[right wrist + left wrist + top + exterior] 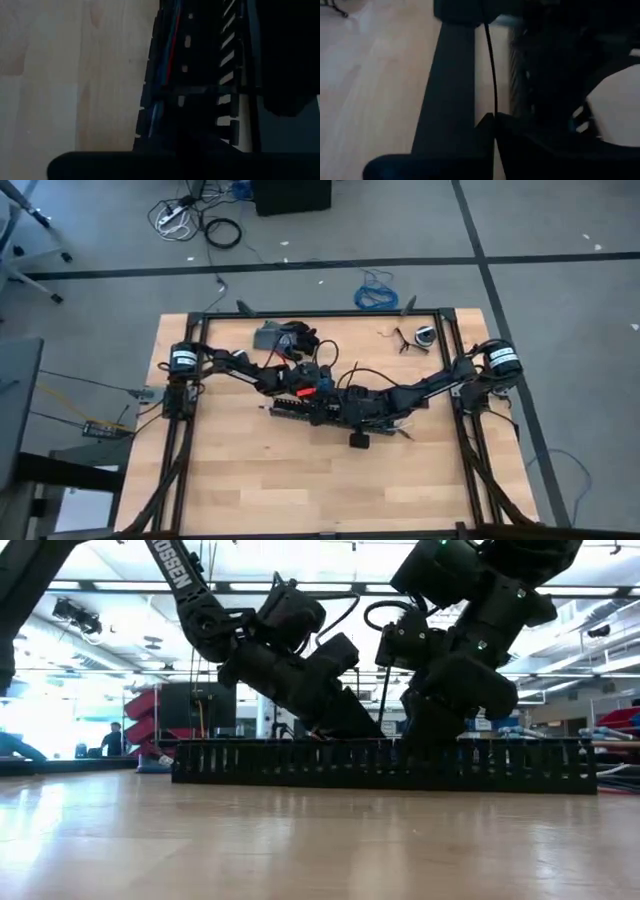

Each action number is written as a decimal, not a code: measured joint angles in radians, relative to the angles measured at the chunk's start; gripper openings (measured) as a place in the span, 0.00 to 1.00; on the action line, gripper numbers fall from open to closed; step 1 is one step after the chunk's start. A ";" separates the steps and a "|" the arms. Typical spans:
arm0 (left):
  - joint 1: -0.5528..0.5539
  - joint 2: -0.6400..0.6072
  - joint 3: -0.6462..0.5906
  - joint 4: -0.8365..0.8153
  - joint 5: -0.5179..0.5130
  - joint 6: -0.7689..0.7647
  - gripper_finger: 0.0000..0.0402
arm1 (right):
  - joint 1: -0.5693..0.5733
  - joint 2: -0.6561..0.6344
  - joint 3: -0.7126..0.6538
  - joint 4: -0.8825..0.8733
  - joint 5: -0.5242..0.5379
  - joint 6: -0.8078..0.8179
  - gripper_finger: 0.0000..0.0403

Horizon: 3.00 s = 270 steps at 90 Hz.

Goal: Ziptie cables
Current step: Put the cable wires in the black cable duct

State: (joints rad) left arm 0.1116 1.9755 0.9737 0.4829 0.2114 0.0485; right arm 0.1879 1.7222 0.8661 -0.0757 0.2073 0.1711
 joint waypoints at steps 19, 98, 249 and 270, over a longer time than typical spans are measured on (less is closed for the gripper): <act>-0.001 0.000 -0.001 0.007 0.000 0.003 0.00 | -0.001 0.000 0.000 0.013 0.018 -0.022 0.00; -0.002 0.000 -0.002 0.028 0.037 0.026 0.00 | 0.006 -0.065 0.057 -0.078 0.024 -0.129 0.43; 0.000 0.000 -0.002 0.012 0.053 0.051 0.00 | -0.041 0.002 0.097 -0.128 -0.121 0.073 0.70; 0.000 0.000 -0.002 0.017 0.054 0.052 0.00 | -0.040 0.001 0.097 -0.133 -0.115 0.074 0.63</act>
State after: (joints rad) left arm 0.1112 1.9755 0.9722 0.4996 0.2657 0.1003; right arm 0.1474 1.7234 0.9630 -0.2085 0.0926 0.2455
